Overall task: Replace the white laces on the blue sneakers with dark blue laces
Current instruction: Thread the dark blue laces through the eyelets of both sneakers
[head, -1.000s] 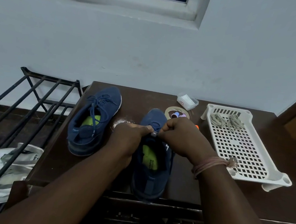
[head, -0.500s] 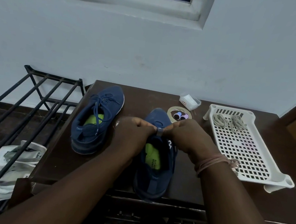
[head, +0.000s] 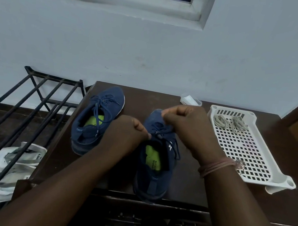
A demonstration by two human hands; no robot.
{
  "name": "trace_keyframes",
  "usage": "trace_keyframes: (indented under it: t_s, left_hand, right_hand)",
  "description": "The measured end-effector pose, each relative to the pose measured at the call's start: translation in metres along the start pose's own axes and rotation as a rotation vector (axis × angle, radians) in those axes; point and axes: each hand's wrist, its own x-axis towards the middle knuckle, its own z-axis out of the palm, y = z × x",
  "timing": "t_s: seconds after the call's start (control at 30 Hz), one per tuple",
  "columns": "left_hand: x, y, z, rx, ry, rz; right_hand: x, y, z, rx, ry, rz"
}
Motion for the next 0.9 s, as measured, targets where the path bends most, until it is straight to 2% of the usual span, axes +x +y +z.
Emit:
trace_keyframes:
  t_s: [0.07,0.13,0.23,0.33,0.67,0.9]
  left_hand:
    - [0.002,0.001,-0.004,0.018,0.020,-0.016]
    - [0.005,0.001,-0.006,-0.168,-0.037,-0.131]
    - [0.008,0.000,-0.004,-0.468,-0.155,-0.349]
    - [0.011,-0.003,-0.004,-0.567,-0.181,-0.407]
    - [0.014,-0.006,0.001,-0.579,-0.175,-0.380]
    - [0.018,-0.011,0.001,-0.560,-0.276,-0.393]
  right_hand:
    - [-0.003,0.006,0.004,-0.346,-0.086,-0.045]
    - [-0.007,0.007,0.011,-0.505,-0.166,-0.031]
    - [-0.009,0.004,0.020,-0.524,-0.188,-0.041]
    - [-0.007,0.006,0.030,-0.563,-0.208,-0.048]
    - [-0.007,0.007,0.035,-0.578,-0.259,-0.043]
    - [-0.011,0.008,0.043,-0.619,-0.227,-0.071]
